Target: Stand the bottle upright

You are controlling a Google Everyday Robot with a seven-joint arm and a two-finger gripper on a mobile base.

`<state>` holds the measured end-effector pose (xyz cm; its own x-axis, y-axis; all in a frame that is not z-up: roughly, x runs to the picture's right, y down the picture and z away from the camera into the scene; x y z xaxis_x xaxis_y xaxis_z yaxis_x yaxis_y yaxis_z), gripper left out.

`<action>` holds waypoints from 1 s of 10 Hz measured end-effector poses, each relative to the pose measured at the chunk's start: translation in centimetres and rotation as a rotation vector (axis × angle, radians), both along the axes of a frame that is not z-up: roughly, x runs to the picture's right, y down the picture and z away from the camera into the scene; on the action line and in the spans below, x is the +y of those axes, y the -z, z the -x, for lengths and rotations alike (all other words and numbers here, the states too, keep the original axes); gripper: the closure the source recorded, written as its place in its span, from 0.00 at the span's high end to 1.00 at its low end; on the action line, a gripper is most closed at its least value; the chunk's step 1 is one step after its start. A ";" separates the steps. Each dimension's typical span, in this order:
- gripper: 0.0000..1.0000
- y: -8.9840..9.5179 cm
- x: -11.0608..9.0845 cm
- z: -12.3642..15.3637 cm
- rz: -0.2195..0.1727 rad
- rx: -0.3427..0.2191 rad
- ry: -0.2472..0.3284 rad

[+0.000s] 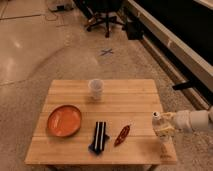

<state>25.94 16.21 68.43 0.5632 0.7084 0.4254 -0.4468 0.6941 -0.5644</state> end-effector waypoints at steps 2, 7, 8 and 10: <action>0.00 -0.3 0.6 0.2 -0.013 -0.027 -0.064; 0.00 -1.4 2.0 1.5 -0.012 -0.092 -0.165; 0.00 -1.6 2.2 1.6 -0.007 -0.103 -0.192; 0.00 -2.2 2.5 2.1 -0.002 -0.117 -0.231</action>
